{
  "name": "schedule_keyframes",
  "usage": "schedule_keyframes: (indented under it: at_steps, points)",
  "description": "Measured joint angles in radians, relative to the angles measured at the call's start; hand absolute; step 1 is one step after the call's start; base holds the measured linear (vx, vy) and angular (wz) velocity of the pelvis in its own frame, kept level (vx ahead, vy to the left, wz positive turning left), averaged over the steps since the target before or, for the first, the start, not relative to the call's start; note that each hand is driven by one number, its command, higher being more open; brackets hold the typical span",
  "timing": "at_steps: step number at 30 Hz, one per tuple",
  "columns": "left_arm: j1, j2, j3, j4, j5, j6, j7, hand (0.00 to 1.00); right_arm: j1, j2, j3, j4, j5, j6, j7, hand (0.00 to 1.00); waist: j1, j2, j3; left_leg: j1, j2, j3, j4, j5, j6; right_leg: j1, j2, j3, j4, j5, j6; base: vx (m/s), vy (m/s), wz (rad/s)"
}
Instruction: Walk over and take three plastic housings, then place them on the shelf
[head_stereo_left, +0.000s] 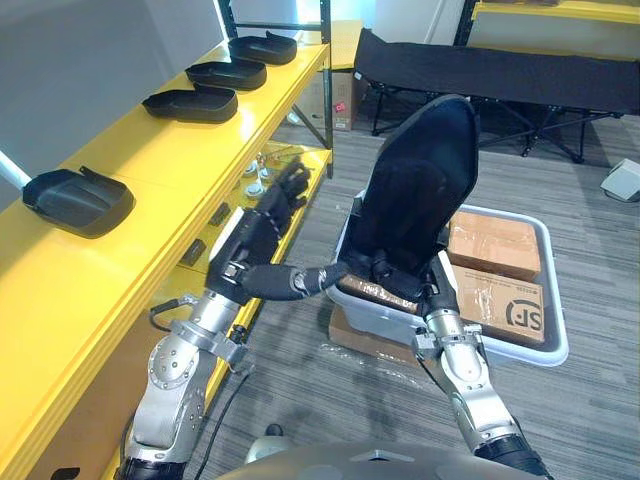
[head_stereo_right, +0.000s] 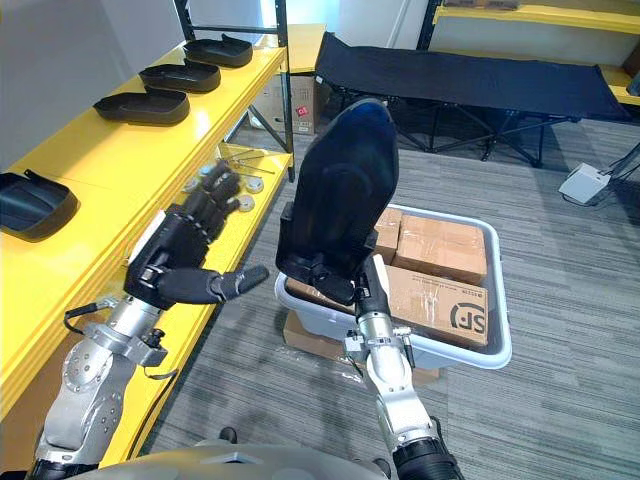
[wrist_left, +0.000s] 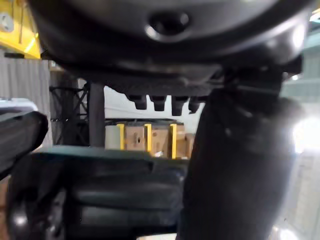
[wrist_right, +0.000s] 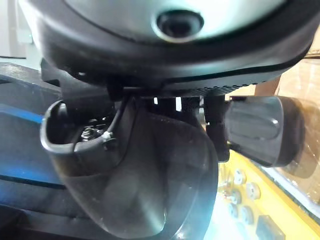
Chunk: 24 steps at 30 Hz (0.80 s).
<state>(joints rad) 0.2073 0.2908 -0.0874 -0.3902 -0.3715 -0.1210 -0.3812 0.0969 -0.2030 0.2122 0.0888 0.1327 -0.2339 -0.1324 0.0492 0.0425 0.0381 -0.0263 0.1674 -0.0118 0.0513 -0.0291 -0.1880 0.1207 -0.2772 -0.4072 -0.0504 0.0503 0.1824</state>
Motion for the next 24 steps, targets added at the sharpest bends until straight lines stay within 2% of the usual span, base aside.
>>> schedule_keyframes:
  at_steps: [7,24]
  points:
    - [0.000,0.028,-0.031,0.031,0.002,0.008,0.003,1.00,-0.003,-0.006,0.037,-0.064,0.033,-0.042,0.018,0.00,0.000,-0.001,0.000,0.000,0.000,0.000,0.002,-0.002,0.000,0.001,0.000,0.000,0.001,0.000,0.000,0.00,0.000,0.00]
    - [-0.003,0.022,-0.061,0.031,-0.005,0.013,0.057,1.00,-0.005,-0.006,0.136,-0.066,0.038,-0.040,0.106,0.00,0.004,-0.013,0.000,0.000,0.001,0.004,0.003,-0.002,0.000,-0.001,0.000,0.001,0.005,0.001,0.000,0.00,0.000,0.00]
